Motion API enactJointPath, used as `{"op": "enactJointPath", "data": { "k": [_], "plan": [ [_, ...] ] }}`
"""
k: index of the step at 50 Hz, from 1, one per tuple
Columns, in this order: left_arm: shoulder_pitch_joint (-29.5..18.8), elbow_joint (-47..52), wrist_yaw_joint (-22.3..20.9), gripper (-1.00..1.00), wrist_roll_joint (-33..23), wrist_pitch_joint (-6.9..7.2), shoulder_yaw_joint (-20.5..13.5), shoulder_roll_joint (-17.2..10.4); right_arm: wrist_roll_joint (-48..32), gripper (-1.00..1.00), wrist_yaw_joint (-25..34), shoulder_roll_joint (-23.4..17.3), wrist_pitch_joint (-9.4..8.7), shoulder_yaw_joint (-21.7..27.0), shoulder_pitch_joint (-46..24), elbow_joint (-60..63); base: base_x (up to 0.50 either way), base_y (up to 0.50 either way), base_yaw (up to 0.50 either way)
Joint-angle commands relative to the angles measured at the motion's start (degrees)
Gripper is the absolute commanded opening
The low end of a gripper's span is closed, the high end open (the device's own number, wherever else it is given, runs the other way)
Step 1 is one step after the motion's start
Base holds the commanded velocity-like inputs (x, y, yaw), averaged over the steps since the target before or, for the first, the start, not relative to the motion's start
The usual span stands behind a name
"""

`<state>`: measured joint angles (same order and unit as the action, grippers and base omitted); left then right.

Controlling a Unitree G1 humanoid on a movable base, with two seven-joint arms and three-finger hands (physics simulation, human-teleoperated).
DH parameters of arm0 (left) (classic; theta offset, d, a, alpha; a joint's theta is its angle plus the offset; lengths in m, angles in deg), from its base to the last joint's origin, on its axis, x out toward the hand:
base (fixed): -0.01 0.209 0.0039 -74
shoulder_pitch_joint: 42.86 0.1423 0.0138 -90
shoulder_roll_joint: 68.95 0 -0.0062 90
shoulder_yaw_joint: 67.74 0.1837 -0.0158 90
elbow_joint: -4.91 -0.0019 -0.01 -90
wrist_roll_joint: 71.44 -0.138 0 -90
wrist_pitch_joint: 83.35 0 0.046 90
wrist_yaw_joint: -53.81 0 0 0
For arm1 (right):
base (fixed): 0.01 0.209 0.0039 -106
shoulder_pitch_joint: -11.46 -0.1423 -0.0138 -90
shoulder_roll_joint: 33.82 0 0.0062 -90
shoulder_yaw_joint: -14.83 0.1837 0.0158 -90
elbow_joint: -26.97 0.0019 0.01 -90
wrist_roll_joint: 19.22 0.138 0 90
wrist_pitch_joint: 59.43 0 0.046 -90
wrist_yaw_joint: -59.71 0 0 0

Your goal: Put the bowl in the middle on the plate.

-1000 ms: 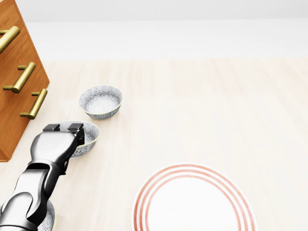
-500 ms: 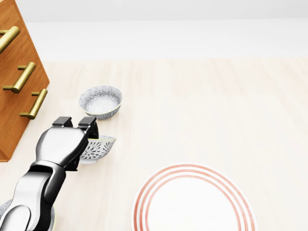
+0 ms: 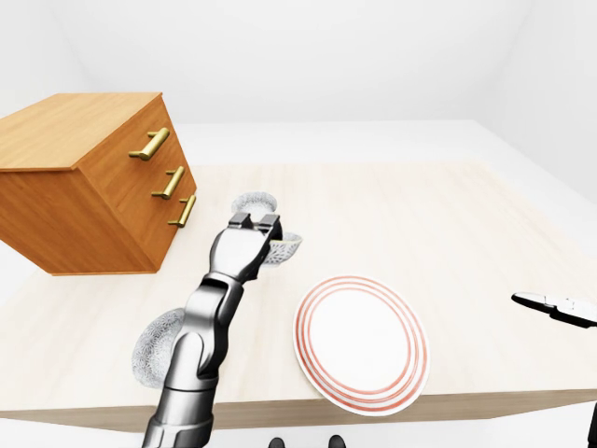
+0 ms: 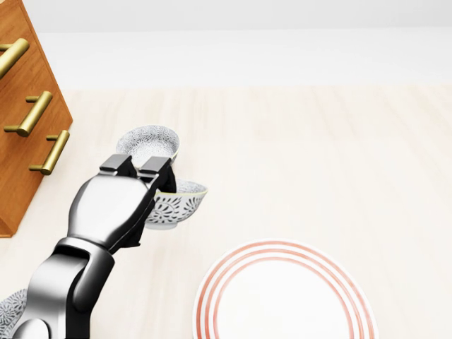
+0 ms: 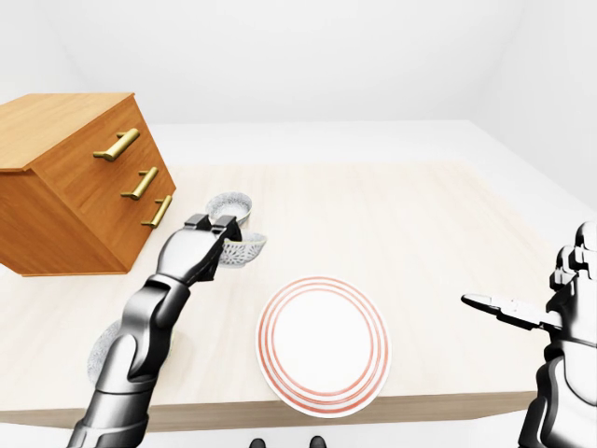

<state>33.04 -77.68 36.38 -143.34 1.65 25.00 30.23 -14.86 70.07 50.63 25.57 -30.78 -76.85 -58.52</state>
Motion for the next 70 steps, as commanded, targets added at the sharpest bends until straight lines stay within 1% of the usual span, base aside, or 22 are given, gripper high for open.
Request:
{"op": "enactJointPath", "data": {
  "k": [1, 3, 5, 9, 15, 20, 23, 26, 27, 28, 30, 32, 37, 43, 46, 47, 49, 51, 53, 61, 64, 70],
  "plan": [
    [1.76, 7.62, -0.56, -1.0, -2.13, 0.0, 2.45, 2.9, -0.09, 1.0, 0.14, 0.1, 0.0, 0.0, 0.1, 0.12, 0.0, 0.0, 0.0],
    [1.79, 8.4, -0.25, -1.0, -1.97, 0.0, 2.82, 3.09, -0.07, 1.0, 0.22, 0.15, 0.0, 0.14, 0.2, 0.63, 0.0, 0.0, 0.0],
    [2.19, 10.24, -1.36, -1.0, -1.75, 0.0, 3.58, 3.91, -0.13, 1.0, 0.29, 0.19, 0.0, 0.14, 0.16, 0.4, 0.0, 0.0, 0.0],
    [2.54, 11.92, -1.56, -1.0, -2.33, 0.0, 4.44, 4.58, -0.19, 1.0, 0.28, 0.23, 0.0, 0.08, 0.16, 0.3, 0.0, 0.0, 0.0],
    [4.95, 18.58, -4.6, -1.0, -2.75, 0.0, 7.49, 6.85, -0.26, 1.0, 0.39, 0.27, 0.0, 0.15, 0.16, 0.46, 0.0, 0.0, 0.0],
    [5.85, 20.43, -5.03, -1.0, -2.19, 0.0, 8.75, 7.37, -0.19, 1.0, 0.35, 0.21, 0.0, 0.16, 0.2, 0.52, 0.0, 0.0, 0.0],
    [5.56, 19.96, -4.28, -1.0, -2.01, 0.0, 8.54, 7.36, -0.23, 1.0, 0.41, 0.28, 0.0, 0.23, 0.26, 0.75, 0.0, 0.0, 0.0],
    [6.09, 20.01, -3.57, -1.0, -1.77, 0.0, 9.14, 7.43, -0.31, 1.0, 0.36, 0.24, 0.0, 0.11, 0.15, 0.31, 0.0, 0.0, 0.0],
    [6.42, 20.07, -3.95, -1.0, -0.98, 0.0, 9.47, 7.52, -0.29, 1.0, 0.31, 0.19, 0.0, 0.08, 0.09, 0.53, 0.0, 0.0, 0.0],
    [7.22, 18.77, -2.98, -1.0, 0.64, 0.0, 10.41, 6.89, -0.28, 1.0, 0.39, 0.29, 0.0, 0.1, 0.23, 0.51, 0.0, 0.0, 0.0],
    [8.38, 16.6, -1.86, -1.0, 0.02, 0.0, 10.82, 6.19, -0.28, 1.0, 0.41, 0.29, 0.0, 0.11, 0.2, 0.36, 0.0, 0.0, 0.0],
    [9.21, 16.36, -0.61, -1.0, -0.12, 0.0, 11.17, 6.6, -0.28, 1.0, 0.27, 0.21, 0.0, 0.09, 0.11, -0.05, 0.0, 0.0, 0.0],
    [9.59, 17.5, -1.11, -1.0, -0.01, 0.0, 11.77, 7.13, -0.21, 1.0, 0.43, 0.34, 0.0, 0.13, 0.41, 0.46, 0.0, 0.0, 0.0],
    [9.45, 16.42, 0.9, -1.0, -0.24, 0.0, 11.87, 6.84, -0.37, 1.0, 0.32, 0.27, 0.0, 0.0, 0.12, 0.19, 0.0, 0.0, 0.0],
    [9.42, 14.73, 3.5, -1.0, 0.53, 0.0, 11.8, 6.21, -0.29, 1.0, 0.38, 0.25, 0.0, 0.05, 0.24, 0.53, 0.0, 0.0, 0.0],
    [9.48, 13.9, 4.97, -1.0, -0.02, 0.0, 11.57, 6.12, -0.31, 1.0, 0.41, 0.27, 0.0, 0.07, 0.24, 0.57, 0.0, 0.0, 0.0],
    [9.94, 14.29, 4.5, -1.0, -0.08, 0.0, 11.78, 6.51, -0.48, 1.0, 0.39, 0.27, 0.0, 0.0, 0.22, 0.3, 0.0, 0.0, 0.0],
    [10.59, 14.16, 5.57, -1.0, -0.5, 0.0, 12.12, 6.52, -0.47, 1.0, 0.46, 0.27, 0.0, 0.03, 0.26, 0.5, 0.0, 0.0, 0.0],
    [10.75, 14.44, 5.69, -1.0, -0.64, 0.0, 12.36, 6.73, -0.5, 1.0, 0.5, 0.3, 0.0, 0.07, 0.27, 0.63, 0.0, 0.0, 0.0],
    [14.04, 18.35, 3.79, -1.0, -2.27, 0.0, 17.37, 7.8, -0.52, 1.0, 0.41, 0.25, 0.0, -0.07, 0.25, 0.21, 0.0, 0.0, 0.0],
    [14.71, 18.73, 4.03, -1.0, -2.64, 0.0, 18.76, 7.88, -0.6, 1.0, 0.44, 0.3, 0.0, -0.1, 0.25, 0.19, 0.0, 0.0, 0.0],
    [14.44, 19.56, 3.37, -1.0, -1.8, 0.0, 19.36, 7.87, -0.76, 1.0, 0.36, 0.18, 0.0, -0.28, 0.1, -0.06, 0.0, 0.0, 0.0]
  ]
}}
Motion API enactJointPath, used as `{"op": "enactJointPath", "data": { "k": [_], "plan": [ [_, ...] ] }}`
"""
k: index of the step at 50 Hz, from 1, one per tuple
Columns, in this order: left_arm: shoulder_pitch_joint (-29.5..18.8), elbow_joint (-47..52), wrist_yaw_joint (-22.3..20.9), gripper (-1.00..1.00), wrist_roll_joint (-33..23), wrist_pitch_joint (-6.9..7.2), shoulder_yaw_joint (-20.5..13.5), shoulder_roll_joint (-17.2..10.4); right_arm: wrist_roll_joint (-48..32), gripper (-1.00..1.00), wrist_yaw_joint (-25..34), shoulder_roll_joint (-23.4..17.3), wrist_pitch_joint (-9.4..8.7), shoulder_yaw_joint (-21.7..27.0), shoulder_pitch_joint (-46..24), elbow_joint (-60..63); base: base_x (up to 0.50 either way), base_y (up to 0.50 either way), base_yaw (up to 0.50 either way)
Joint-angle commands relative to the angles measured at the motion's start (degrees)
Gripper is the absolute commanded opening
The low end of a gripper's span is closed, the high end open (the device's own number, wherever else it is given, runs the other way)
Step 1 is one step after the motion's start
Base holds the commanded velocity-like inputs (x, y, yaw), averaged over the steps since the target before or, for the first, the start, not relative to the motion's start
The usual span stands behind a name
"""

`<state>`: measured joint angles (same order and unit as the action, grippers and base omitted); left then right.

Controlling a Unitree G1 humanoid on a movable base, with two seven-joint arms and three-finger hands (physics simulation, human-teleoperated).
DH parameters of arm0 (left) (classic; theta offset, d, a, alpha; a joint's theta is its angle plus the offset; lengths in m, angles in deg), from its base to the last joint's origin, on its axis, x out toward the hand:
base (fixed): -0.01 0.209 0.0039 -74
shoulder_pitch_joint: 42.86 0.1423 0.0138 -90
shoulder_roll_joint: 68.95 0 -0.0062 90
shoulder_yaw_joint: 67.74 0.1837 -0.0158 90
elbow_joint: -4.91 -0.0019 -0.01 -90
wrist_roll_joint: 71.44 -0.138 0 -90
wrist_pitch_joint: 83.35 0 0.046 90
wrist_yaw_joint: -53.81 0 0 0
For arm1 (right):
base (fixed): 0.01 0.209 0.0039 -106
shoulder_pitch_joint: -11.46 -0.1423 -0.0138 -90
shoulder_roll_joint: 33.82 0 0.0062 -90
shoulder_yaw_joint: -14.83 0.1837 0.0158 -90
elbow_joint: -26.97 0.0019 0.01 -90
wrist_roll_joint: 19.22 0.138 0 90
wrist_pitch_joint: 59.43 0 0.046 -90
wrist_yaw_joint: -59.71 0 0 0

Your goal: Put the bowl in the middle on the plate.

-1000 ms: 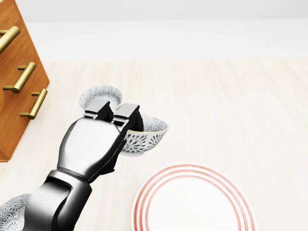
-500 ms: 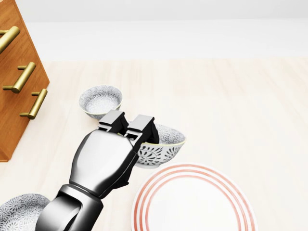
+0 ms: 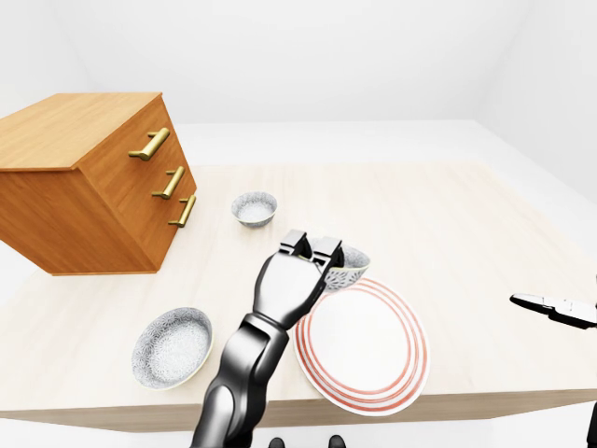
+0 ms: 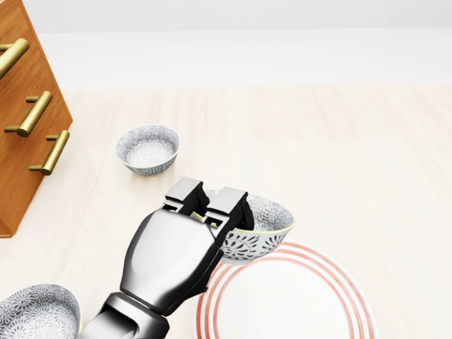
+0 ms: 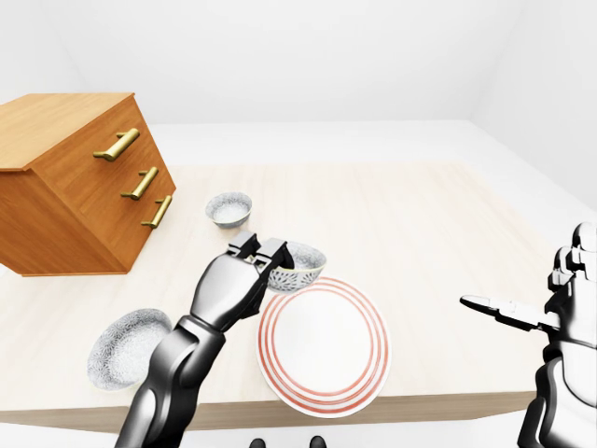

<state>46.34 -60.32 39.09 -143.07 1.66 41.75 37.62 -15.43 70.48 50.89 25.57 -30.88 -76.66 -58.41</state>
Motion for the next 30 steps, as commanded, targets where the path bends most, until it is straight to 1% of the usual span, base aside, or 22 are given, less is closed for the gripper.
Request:
{"op": "enactJointPath", "data": {
  "k": [1, 11, 12, 16, 19, 20, 21, 23, 26, 28, 30],
  "plan": [
    [1.13, 2.21, 0.66, -1.0, -2.06, -0.01, 2.61, 0.48, -0.19, 1.0, -0.05, -0.07, 0.0, -0.18, -0.09, -0.16, 0.0, 0.0, 0.0],
    [1.94, 3.57, 0.1, -1.0, -1.48, -0.01, 4.63, 0.73, -0.28, 1.0, 0.24, 0.02, 0.0, 0.02, 0.14, 0.56, 0.0, 0.0, 0.0],
    [2.54, 3.91, -0.04, -1.0, -1.14, -0.01, 5.36, 0.92, -0.37, 1.0, 0.22, 0.03, 0.0, -0.03, 0.04, 0.41, 0.0, 0.0, 0.0],
    [4.37, 4.23, 1.34, -1.0, -3.03, -0.01, 8.08, 0.25, -0.39, 1.0, 0.25, 0.05, 0.0, 0.0, 0.04, 0.16, 0.0, 0.0, 0.0],
    [4.99, 4.6, 1.5, -1.0, -3.25, -0.01, 9.18, 0.03, -0.44, 1.0, 0.12, 0.04, 0.0, -0.2, 0.0, -0.56, 0.0, 0.0, 0.0],
    [5.16, 4.16, 2.21, -1.0, -3.43, -0.01, 9.21, -0.34, -0.36, 1.0, 0.18, 0.05, 0.0, -0.12, 0.13, -0.15, 0.0, 0.0, 0.0],
    [5.49, 3.1, 4.0, -1.0, -3.41, -0.01, 9.14, -1.02, -0.28, 1.0, 0.24, 0.05, 0.0, 0.05, 0.25, 0.78, 0.0, 0.0, 0.0],
    [5.67, 2.46, 4.86, -1.0, -3.53, -0.01, 9.22, -1.27, -0.38, 1.0, 0.35, 0.12, 0.0, 0.04, 0.23, 1.03, 0.0, 0.0, 0.0],
    [6.36, 3.01, 4.74, -1.0, -4.07, -0.01, 10.25, -1.17, -0.6, 1.0, 0.27, 0.18, 0.0, 0.03, 0.1, 0.42, 0.0, 0.0, 0.0],
    [7.73, 3.88, 4.84, -1.0, -4.87, -0.01, 12.09, -1.45, -0.64, 1.0, 0.33, 0.29, 0.0, 0.02, 0.2, 0.36, 0.0, 0.0, 0.0],
    [8.05, 2.74, 6.31, -1.0, -5.32, -0.01, 12.45, -2.28, -0.71, 1.0, 0.28, 0.32, 0.0, -0.06, 0.2, 0.24, 0.0, 0.0, 0.0]
  ]
}}
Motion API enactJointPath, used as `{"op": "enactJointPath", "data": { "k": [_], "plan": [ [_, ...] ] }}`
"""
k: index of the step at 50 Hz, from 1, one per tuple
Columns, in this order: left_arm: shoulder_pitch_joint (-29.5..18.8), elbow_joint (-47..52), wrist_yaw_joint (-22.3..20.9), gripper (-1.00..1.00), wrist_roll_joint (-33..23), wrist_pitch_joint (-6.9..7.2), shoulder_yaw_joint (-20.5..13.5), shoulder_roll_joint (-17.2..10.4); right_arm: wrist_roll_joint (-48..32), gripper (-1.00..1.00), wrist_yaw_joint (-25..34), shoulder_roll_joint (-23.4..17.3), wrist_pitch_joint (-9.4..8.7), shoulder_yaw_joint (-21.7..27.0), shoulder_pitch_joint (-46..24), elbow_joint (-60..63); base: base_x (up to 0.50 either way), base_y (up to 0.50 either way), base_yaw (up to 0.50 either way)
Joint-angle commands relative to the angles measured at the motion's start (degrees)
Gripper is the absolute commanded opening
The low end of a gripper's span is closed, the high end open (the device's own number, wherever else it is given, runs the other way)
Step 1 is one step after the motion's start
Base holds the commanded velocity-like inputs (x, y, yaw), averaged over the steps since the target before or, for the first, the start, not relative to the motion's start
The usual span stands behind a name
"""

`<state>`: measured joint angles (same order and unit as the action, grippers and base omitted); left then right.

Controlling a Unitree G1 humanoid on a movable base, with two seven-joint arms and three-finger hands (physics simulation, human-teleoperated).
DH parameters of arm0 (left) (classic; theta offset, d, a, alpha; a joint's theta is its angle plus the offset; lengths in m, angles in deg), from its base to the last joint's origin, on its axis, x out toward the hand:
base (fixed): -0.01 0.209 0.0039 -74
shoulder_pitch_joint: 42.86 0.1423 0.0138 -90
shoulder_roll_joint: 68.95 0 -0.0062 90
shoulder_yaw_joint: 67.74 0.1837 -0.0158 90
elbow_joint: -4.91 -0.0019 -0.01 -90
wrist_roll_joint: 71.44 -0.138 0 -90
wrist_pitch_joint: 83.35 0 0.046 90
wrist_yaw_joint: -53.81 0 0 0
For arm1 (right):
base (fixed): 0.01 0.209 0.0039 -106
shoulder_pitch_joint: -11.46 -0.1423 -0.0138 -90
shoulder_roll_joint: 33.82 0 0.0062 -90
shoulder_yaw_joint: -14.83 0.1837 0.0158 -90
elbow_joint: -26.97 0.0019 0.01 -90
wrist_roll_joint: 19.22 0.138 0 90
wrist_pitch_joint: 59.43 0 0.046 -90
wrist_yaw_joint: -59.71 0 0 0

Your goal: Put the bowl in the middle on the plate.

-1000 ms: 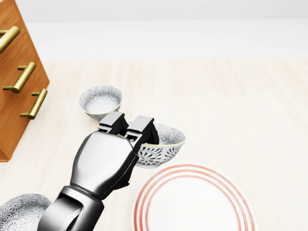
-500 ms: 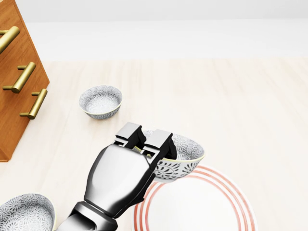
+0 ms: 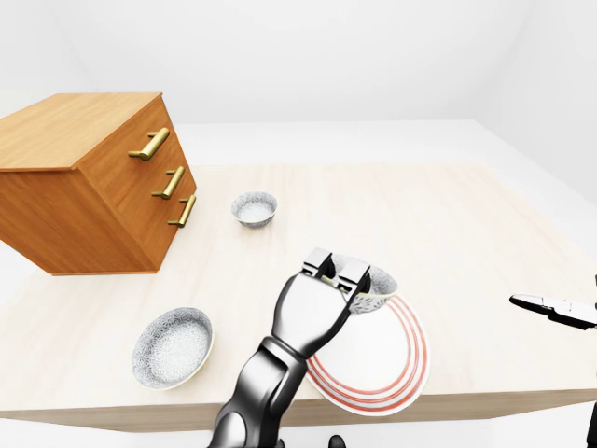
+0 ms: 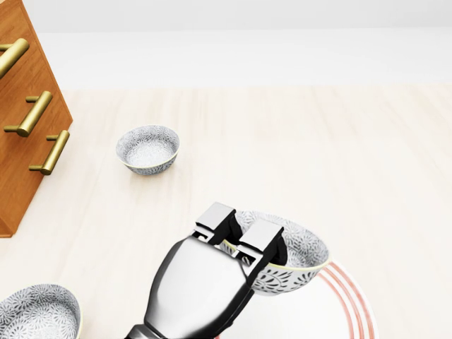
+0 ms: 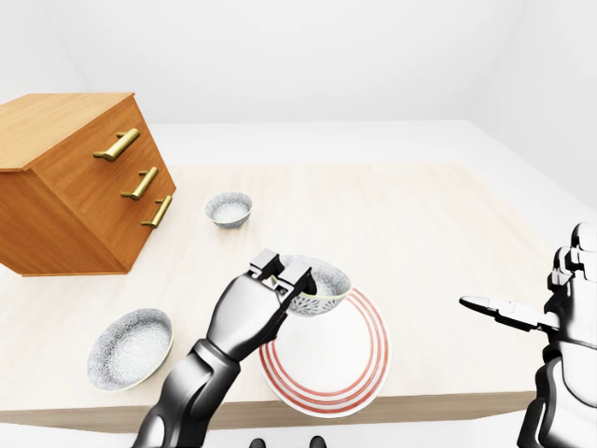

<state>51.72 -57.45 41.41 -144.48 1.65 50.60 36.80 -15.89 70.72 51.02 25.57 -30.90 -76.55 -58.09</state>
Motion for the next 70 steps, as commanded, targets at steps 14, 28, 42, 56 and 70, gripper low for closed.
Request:
{"op": "enactJointPath", "data": {
  "k": [14, 28, 42, 56, 70],
  "plan": [
    [4.07, -0.78, 5.73, -1.0, -5.24, -0.01, 6.17, -2.37, -0.41, 1.0, 0.16, 0.19, 0.0, 0.0, -0.03, -0.31, 0.0, 0.0, 0.0],
    [4.06, -2.97, 7.32, -1.0, -4.7, -0.01, 6.0, -2.98, -0.31, 1.0, 0.09, 0.07, 0.0, -0.4, 0.0, -1.16, 0.0, 0.0, 0.0],
    [4.34, -5.12, 8.1, -1.0, -4.29, -0.01, 5.92, -2.9, -0.16, 1.0, 0.18, 0.01, 0.0, -0.38, 0.09, -0.75, 0.0, 0.0, 0.0],
    [4.16, -8.42, 10.59, -1.0, -5.3, -0.01, 6.8, -2.87, -0.21, 1.0, 0.41, 0.15, 0.0, -0.27, 0.21, -0.89, 0.0, 0.0, 0.0],
    [3.97, -11.23, 12.86, -1.0, -5.64, -0.01, 6.31, -2.97, -0.29, 1.0, 0.31, 0.1, 0.0, -0.44, 0.02, -1.91, 0.0, 0.0, 0.0]
  ]
}}
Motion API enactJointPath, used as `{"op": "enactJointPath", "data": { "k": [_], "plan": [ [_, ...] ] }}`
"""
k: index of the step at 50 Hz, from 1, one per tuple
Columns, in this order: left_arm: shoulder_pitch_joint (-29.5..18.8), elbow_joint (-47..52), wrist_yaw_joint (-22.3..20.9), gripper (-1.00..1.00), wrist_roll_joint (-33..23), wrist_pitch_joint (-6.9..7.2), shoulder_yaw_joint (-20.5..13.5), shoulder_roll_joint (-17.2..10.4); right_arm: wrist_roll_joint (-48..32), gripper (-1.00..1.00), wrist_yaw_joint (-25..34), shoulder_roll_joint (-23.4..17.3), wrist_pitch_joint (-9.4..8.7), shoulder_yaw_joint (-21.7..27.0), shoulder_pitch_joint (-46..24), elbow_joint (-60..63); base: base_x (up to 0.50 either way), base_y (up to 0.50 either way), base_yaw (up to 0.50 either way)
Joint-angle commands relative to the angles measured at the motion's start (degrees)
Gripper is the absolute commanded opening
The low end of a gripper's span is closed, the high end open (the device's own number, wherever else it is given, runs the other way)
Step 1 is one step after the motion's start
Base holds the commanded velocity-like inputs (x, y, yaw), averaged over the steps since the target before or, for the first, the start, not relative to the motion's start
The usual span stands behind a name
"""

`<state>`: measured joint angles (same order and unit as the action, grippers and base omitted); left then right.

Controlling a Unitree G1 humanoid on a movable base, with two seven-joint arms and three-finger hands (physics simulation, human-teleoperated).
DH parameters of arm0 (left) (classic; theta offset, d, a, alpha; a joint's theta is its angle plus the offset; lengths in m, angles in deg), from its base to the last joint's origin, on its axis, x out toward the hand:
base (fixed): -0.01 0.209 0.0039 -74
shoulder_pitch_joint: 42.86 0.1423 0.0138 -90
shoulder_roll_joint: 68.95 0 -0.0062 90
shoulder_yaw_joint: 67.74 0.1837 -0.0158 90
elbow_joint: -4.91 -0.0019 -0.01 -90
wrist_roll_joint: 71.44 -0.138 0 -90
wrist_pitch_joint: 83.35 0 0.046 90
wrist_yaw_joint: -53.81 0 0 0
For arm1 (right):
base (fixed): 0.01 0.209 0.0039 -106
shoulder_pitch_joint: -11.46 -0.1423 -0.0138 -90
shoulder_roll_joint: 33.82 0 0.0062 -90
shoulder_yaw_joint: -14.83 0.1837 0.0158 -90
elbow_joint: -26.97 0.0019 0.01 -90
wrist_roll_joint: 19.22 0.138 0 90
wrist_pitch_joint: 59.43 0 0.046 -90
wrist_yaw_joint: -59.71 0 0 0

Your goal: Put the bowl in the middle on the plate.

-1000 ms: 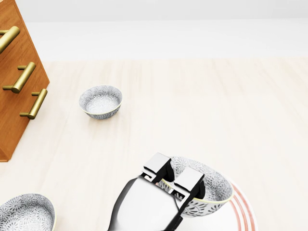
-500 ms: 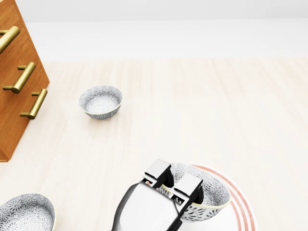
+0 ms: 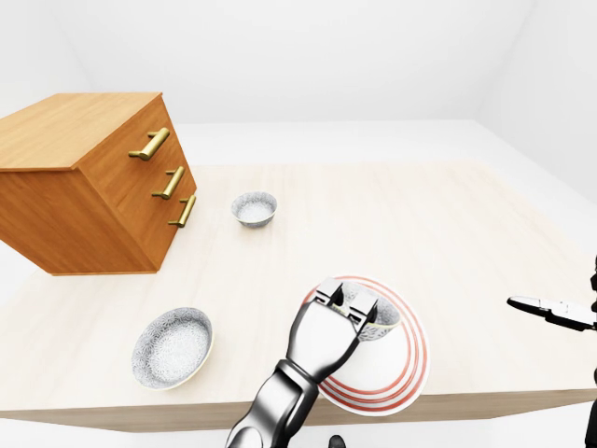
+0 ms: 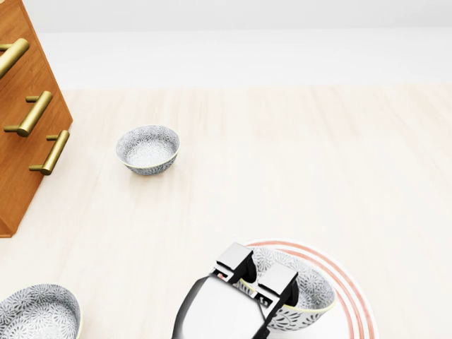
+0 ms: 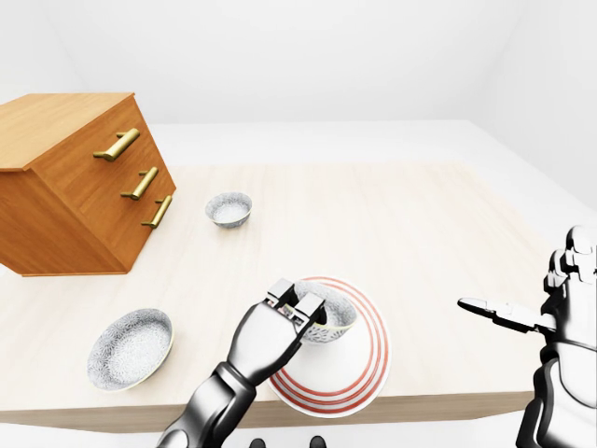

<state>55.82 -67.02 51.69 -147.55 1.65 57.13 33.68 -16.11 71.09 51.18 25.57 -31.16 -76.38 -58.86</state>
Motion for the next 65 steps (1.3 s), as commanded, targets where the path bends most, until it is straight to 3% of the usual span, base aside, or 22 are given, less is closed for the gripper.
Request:
{"op": "enactJointPath", "data": {
  "k": [1, 22, 25, 37, 45, 58, 65],
  "plan": [
    [-0.11, -1.76, 2.6, -1.0, -2.53, -0.01, -0.21, 0.17, 0.05, 1.0, -0.05, -0.11, 0.0, -0.12, -0.04, -0.69, 0.0, 0.0, 0.0],
    [0.01, -2.11, 2.66, -1.0, -3.08, -0.01, 0.77, 0.53, 0.06, 1.0, -0.06, -0.11, 0.0, -0.24, -0.14, -0.97, 0.0, 0.0, 0.0],
    [0.76, 0.69, -0.34, -1.0, -3.05, -0.01, 2.27, 1.12, 0.23, 1.0, 0.04, -0.07, 0.0, -0.06, 0.15, 0.17, 0.0, 0.0, 0.0],
    [0.33, 1.07, -0.63, -1.0, -2.75, -0.01, 3.31, 0.75, 0.04, 1.0, 0.14, 0.02, 0.0, -0.07, 0.07, -0.17, 0.0, 0.0, 0.0],
    [-0.69, -1.41, 1.17, -1.0, -2.63, -0.01, 2.27, 0.77, 0.02, 1.0, 0.14, 0.0, 0.0, -0.03, 0.05, 0.2, 0.0, 0.0, 0.0],
    [-0.26, -1.35, 0.55, -1.0, -3.01, -0.01, 2.73, 0.85, -0.04, 1.0, 0.2, 0.06, 0.0, -0.01, 0.02, -0.42, 0.0, 0.0, 0.0],
    [-0.96, -4.97, 2.84, -1.0, -3.64, -0.01, 1.31, 0.83, -0.03, 1.0, 0.15, -0.09, 0.0, -0.02, -0.09, -0.09, 0.0, 0.0, 0.0]
  ]
}}
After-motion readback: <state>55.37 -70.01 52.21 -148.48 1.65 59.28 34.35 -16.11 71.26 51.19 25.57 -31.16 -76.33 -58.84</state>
